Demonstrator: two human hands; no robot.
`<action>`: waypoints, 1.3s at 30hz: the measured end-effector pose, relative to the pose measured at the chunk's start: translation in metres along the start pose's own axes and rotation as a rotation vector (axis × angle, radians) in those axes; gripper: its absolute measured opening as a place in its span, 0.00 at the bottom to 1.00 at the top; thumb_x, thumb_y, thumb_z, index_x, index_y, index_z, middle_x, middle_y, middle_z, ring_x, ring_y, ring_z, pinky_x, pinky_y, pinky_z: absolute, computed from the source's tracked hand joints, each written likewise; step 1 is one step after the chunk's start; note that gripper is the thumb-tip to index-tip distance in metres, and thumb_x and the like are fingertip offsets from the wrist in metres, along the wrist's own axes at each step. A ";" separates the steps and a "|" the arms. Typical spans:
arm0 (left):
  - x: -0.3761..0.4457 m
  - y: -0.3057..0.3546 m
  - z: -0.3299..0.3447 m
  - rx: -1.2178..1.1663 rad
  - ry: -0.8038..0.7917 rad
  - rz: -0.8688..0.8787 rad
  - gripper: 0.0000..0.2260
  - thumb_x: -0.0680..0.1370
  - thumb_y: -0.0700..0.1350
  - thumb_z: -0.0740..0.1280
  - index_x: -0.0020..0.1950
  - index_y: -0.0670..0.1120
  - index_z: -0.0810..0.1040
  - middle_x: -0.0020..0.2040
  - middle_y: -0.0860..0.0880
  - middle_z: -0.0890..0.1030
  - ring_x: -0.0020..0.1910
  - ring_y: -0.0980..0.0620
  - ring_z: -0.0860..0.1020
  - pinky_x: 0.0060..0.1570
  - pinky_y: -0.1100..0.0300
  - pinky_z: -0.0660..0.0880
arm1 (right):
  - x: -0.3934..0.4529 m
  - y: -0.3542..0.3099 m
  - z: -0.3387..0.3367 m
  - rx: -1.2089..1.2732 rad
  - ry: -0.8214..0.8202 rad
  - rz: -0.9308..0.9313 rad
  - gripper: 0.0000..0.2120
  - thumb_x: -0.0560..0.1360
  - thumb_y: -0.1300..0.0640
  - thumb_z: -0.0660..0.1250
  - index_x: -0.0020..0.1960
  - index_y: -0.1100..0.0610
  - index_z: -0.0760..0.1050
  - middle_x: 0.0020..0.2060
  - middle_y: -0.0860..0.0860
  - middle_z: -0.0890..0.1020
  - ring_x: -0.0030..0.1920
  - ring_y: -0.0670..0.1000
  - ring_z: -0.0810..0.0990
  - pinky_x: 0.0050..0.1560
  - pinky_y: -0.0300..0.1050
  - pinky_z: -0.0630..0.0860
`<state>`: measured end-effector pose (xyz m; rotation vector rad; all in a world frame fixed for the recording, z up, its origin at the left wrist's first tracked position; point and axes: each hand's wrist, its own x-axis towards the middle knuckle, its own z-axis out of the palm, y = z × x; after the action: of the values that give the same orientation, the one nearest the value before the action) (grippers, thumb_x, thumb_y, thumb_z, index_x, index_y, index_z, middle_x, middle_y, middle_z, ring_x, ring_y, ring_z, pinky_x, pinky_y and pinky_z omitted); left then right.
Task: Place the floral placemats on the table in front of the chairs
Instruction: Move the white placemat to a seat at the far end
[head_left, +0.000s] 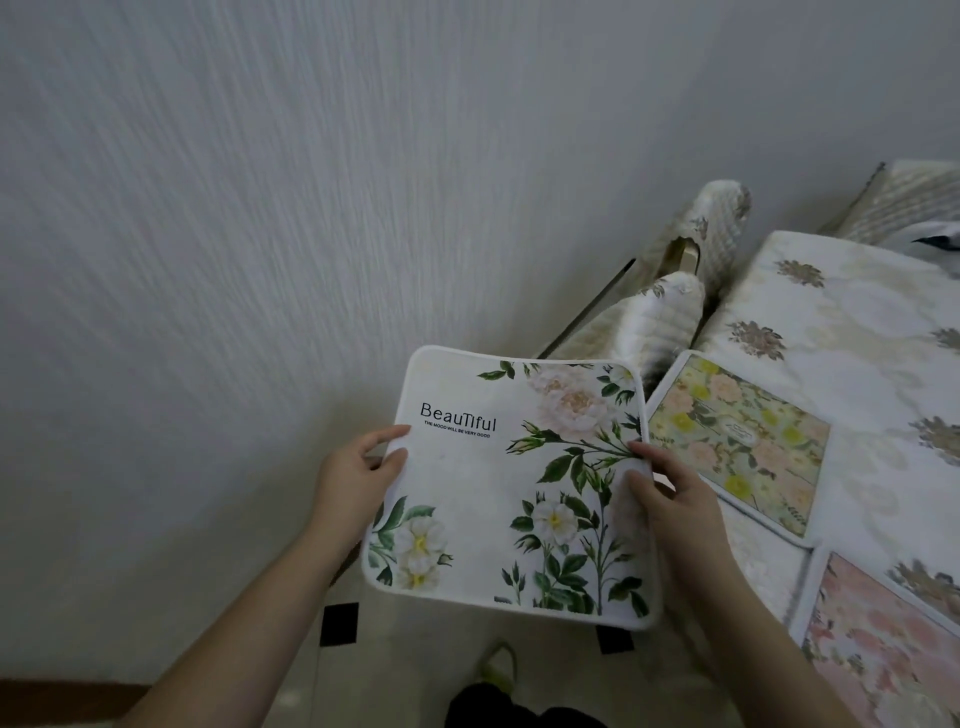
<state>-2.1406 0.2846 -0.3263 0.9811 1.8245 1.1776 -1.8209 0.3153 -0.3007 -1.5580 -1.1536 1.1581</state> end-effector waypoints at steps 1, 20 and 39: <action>0.012 0.005 0.007 0.000 -0.012 0.003 0.12 0.77 0.40 0.70 0.55 0.56 0.83 0.36 0.49 0.86 0.34 0.53 0.84 0.31 0.63 0.79 | 0.012 0.000 -0.001 0.019 0.009 0.001 0.13 0.79 0.58 0.66 0.55 0.41 0.81 0.52 0.46 0.84 0.45 0.50 0.85 0.44 0.56 0.83; 0.192 0.095 0.096 0.096 -0.136 0.078 0.13 0.78 0.40 0.70 0.53 0.59 0.82 0.38 0.45 0.86 0.35 0.45 0.85 0.38 0.45 0.82 | 0.180 -0.045 -0.009 0.066 0.144 0.007 0.12 0.79 0.59 0.66 0.57 0.44 0.80 0.52 0.44 0.82 0.45 0.48 0.84 0.41 0.49 0.83; 0.403 0.148 0.168 0.086 -0.457 0.215 0.14 0.79 0.44 0.68 0.51 0.66 0.79 0.39 0.43 0.85 0.38 0.42 0.84 0.38 0.44 0.82 | 0.292 -0.088 0.058 -0.022 0.541 0.075 0.13 0.80 0.59 0.65 0.55 0.41 0.80 0.39 0.43 0.82 0.44 0.69 0.80 0.41 0.68 0.78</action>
<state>-2.1377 0.7456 -0.3100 1.3948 1.4394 0.9054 -1.8514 0.6235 -0.2811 -1.7954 -0.7523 0.6997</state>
